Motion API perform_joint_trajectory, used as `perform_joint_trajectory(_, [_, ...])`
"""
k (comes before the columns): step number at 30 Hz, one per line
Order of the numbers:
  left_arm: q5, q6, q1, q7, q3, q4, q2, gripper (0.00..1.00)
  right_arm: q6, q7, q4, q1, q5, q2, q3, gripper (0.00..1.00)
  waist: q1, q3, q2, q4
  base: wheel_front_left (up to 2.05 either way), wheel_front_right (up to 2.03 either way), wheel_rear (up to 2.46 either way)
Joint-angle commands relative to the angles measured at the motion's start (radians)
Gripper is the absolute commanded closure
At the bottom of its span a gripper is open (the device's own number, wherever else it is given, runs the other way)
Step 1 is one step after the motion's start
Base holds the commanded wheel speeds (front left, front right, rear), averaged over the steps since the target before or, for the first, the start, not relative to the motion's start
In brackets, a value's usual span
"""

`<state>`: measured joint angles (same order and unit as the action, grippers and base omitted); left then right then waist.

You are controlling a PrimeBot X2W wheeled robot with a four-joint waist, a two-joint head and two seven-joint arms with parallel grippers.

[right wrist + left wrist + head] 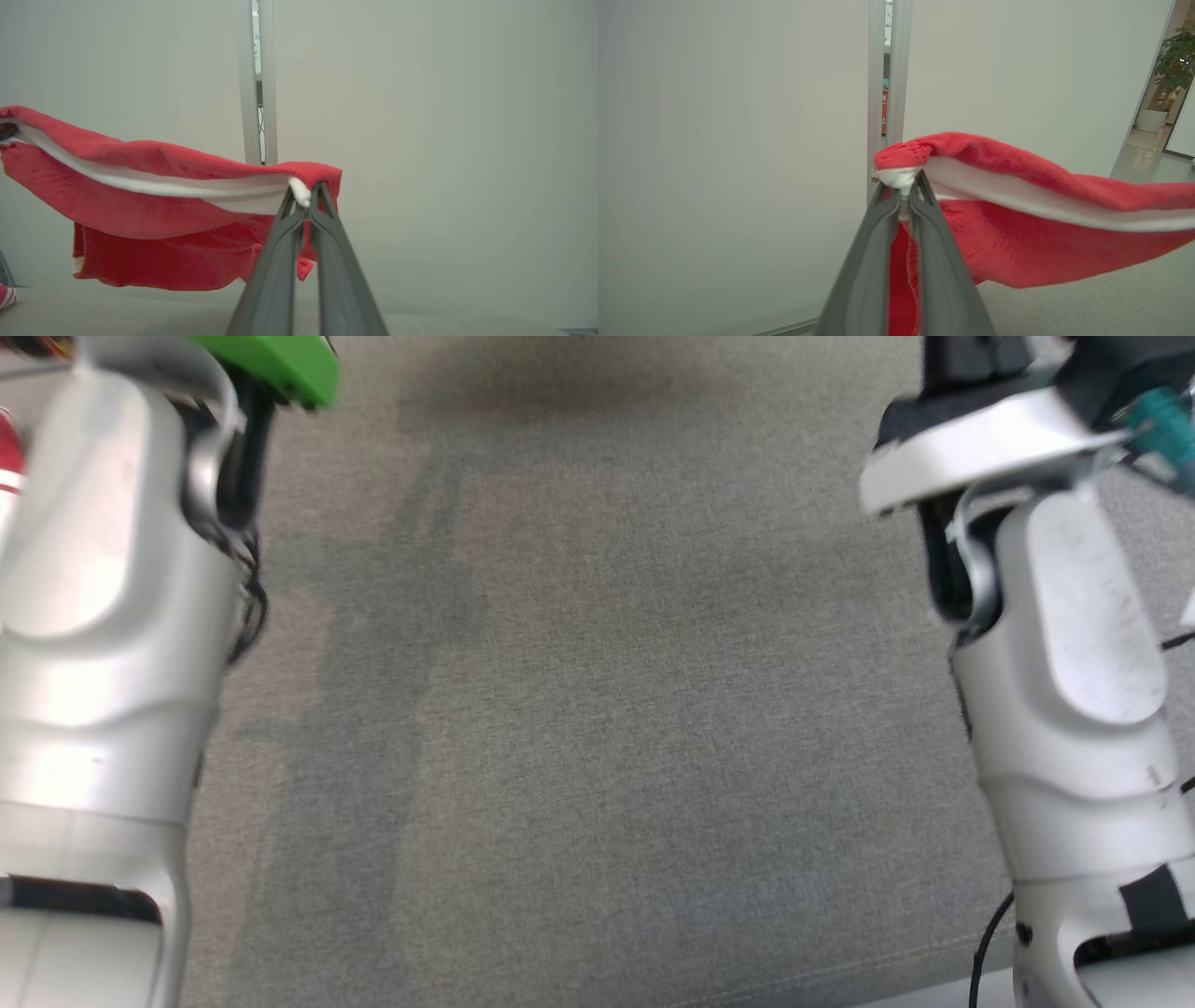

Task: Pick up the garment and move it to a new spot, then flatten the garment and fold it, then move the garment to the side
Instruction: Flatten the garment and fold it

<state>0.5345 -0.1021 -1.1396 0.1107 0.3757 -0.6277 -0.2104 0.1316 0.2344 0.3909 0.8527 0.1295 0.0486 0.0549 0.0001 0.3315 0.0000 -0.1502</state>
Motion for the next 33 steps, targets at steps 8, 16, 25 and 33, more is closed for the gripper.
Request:
perform_joint_trajectory(8, [0.061, -0.021, 0.265, 0.122, 0.033, -0.091, 0.049, 1.0, -0.002, 0.031, 0.051, -0.219, 0.056, 0.004, 0.02, 1.0, -0.0001, 0.025, 0.0, -0.002, 0.0, 0.0, 0.0])
perform_joint_trajectory(16, [0.098, -0.026, 0.559, 0.154, 0.033, 0.049, 0.082, 1.0, -0.002, 0.032, -0.107, -0.48, 0.065, 0.004, -0.04, 1.0, -0.0001, -0.081, 0.0, 0.04, 0.0, 0.0, 0.0])
perform_joint_trajectory(25, [0.111, 0.016, 0.864, 0.155, 0.027, 0.291, 0.106, 1.0, -0.002, 0.024, -0.237, -0.745, 0.069, 0.004, -0.086, 1.0, -0.0001, -0.225, 0.0, 0.062, 0.0, 0.0, 0.0])
perform_joint_trajectory(33, [0.115, 0.077, 1.084, 0.113, 0.068, 0.471, 0.087, 1.0, -0.002, -0.057, -0.397, -0.95, 0.075, 0.004, -0.112, 1.0, -0.0001, -0.275, 0.0, 0.053, 0.0, 0.0, 0.0])
